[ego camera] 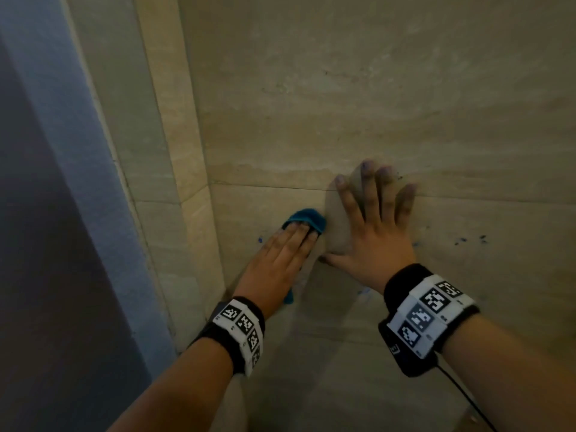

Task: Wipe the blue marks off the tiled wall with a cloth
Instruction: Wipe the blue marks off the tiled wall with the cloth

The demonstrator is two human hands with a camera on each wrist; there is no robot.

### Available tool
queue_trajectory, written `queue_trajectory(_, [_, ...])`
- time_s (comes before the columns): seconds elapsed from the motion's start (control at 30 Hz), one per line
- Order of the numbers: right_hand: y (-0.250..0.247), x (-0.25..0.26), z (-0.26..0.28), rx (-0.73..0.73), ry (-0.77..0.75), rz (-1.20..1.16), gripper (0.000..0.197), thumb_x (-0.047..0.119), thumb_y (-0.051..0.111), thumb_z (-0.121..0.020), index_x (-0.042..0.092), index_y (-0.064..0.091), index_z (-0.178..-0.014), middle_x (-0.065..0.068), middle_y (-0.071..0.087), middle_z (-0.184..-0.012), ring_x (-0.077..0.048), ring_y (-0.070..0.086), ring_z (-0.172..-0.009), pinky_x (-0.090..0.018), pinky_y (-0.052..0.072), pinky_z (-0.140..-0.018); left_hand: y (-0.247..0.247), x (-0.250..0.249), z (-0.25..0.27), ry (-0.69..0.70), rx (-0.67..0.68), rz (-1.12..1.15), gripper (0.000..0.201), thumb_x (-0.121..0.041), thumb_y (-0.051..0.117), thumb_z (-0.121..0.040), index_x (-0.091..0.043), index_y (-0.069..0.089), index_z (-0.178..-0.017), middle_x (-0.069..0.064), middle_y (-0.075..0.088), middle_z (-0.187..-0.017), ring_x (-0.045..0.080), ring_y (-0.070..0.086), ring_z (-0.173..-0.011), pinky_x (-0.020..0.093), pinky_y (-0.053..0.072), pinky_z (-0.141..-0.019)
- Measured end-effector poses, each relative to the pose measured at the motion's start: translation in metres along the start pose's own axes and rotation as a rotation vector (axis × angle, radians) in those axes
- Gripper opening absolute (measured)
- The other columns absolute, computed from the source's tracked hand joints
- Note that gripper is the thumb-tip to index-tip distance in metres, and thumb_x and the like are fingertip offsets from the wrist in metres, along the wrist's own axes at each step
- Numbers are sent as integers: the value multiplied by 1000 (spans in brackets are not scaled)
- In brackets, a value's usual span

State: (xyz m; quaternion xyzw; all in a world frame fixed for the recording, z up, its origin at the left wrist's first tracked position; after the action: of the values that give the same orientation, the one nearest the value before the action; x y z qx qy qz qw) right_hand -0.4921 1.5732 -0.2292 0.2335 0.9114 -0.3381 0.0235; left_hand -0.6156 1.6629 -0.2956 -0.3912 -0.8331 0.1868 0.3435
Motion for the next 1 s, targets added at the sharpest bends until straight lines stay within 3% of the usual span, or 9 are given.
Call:
queue_trajectory(0.13, [-1,0,0,8,-1,-18,122,77,53,-57,19,4,-152,-8,-31,-152,-33,-27,-140,-60,-18,-108,-11,5,-16,-113,-36,57,64,-12,39,-84,-8,22,-145,13,22,-147,29,25,-134,38,19,-114])
queue_trajectory(0.23, [0,0,0,0,-4,-31,129,76,65,-54,21,4,-152,-7,-31,-152,-32,-26,-140,-57,-21,-108,-22,4,-36,-161,-70,112,64,-13,32,-83,-11,21,-146,12,21,-148,27,24,-136,39,23,-112])
queue_trajectory(0.4, [0,0,0,-41,-1,-53,121,78,62,-61,20,8,-152,-5,-30,-153,-31,-23,-141,-57,-20,-109,-16,-7,-36,-29,-149,138,54,-12,37,-88,-13,29,-142,8,27,-145,27,28,-134,37,20,-112])
queue_trajectory(0.6, [1,0,1,-59,-19,-18,112,69,60,-67,19,8,-152,-7,-31,-152,-33,-26,-140,-58,-19,-109,4,-14,-1,111,-76,103,55,-6,40,-86,-11,33,-140,7,32,-142,26,33,-132,38,23,-111])
queue_trajectory(0.67, [1,0,1,-43,-18,-7,115,73,59,-65,19,8,-152,-8,-32,-152,-33,-27,-140,-58,-20,-109,7,-11,4,127,-41,46,62,-5,52,-82,-11,32,-141,7,31,-143,25,32,-133,36,18,-114])
queue_trajectory(0.77, [0,0,1,-23,-14,1,120,78,60,-62,19,8,-152,-8,-33,-151,-33,-27,-140,-58,-19,-109,11,-1,9,80,77,-23,104,-8,82,-61,-11,22,-146,8,29,-146,25,30,-134,35,14,-116])
queue_trajectory(0.8, [0,0,1,-18,-14,4,123,79,62,-60,20,8,-152,-8,-33,-151,-33,-27,-140,-58,-19,-109,7,4,8,33,91,-31,106,-9,82,-61,-11,21,-147,8,28,-147,26,29,-134,36,17,-115])
queue_trajectory(0.9, [-2,1,1,-4,-10,8,128,78,66,-55,20,8,-152,-9,-27,-154,-35,-20,-142,-57,-21,-108,-10,16,0,-61,12,-34,74,-8,53,-78,-8,23,-145,15,33,-146,29,28,-133,38,14,-114])
queue_trajectory(1.0, [-4,2,1,2,1,3,126,76,67,-55,18,12,-152,-12,-4,-156,-38,-1,-142,-57,-19,-108,-16,21,-12,-116,-6,-20,83,-4,54,-70,-3,21,-146,19,33,-147,31,23,-136,39,6,-117])
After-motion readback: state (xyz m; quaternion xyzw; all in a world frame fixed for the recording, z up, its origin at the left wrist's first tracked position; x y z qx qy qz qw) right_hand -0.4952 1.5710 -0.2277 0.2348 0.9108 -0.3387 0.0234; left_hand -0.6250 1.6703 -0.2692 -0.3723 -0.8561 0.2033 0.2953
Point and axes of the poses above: each hand's wrist, its own z-axis away from the middle knuckle, its own y-axis out of the palm, x = y × z, the point moved 5 cm from there along -z, towards the middle knuckle
